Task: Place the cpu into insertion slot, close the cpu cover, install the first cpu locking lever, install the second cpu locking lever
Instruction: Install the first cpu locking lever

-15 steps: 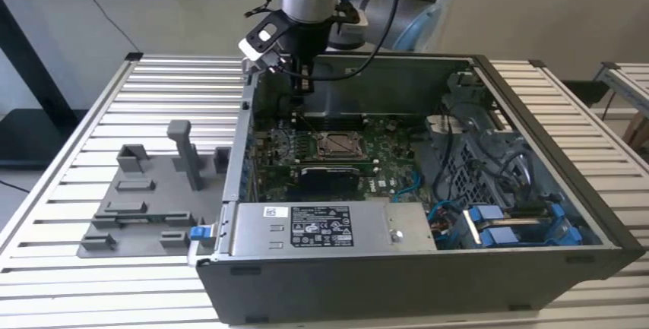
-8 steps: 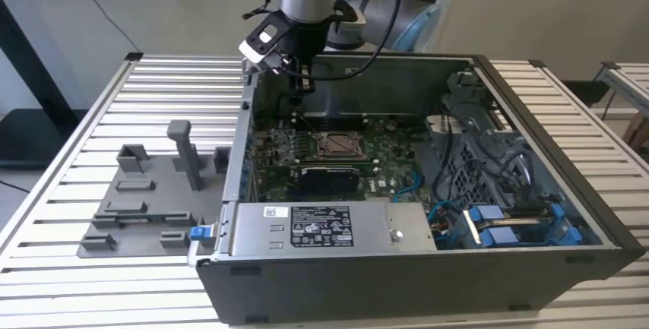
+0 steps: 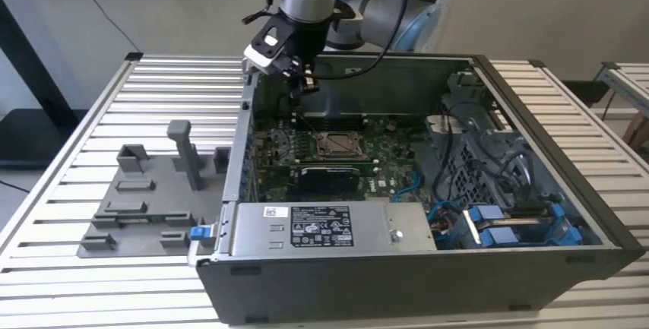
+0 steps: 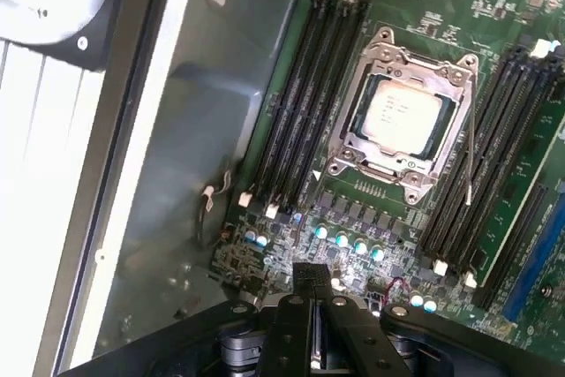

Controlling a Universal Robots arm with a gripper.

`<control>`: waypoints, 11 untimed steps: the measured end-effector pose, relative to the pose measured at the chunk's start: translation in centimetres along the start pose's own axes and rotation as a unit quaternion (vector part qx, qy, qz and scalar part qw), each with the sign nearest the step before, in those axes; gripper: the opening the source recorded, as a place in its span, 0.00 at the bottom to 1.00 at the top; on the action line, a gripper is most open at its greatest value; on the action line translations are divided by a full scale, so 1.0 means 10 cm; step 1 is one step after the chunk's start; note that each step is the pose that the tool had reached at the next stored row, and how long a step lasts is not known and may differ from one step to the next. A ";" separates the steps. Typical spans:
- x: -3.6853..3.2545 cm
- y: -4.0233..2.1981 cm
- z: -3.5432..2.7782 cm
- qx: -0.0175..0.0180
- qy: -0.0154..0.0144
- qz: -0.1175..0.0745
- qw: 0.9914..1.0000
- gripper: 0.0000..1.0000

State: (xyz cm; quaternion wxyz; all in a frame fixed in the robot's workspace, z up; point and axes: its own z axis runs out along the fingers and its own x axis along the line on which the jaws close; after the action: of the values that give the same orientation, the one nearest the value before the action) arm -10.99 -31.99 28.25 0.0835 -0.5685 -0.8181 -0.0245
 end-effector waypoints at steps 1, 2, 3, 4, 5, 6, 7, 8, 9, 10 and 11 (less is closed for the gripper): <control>0.000 0.000 0.000 0.001 -0.001 -0.009 1.000 0.11; 0.000 0.000 0.000 0.002 -0.001 -0.018 1.000 0.11; 0.000 0.000 0.000 0.003 -0.002 -0.027 1.000 0.11; 0.000 0.000 -0.001 0.003 -0.003 -0.035 0.999 0.11; 0.000 0.000 -0.001 0.002 -0.004 -0.042 0.999 0.11; 0.000 0.000 0.000 0.000 -0.006 -0.049 0.999 0.11; 0.000 0.000 0.000 -0.001 -0.007 -0.055 0.998 0.11; 0.000 0.000 0.000 -0.003 -0.008 -0.062 0.998 0.11; 0.000 0.000 0.000 -0.005 -0.008 -0.068 0.998 0.11; 0.000 0.001 0.000 -0.006 -0.008 -0.074 0.997 0.11; 0.000 0.001 0.000 -0.008 -0.008 -0.079 0.997 0.11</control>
State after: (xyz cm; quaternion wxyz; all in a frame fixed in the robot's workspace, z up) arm -10.98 -31.99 28.25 0.0705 -0.5025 -0.8611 -0.0328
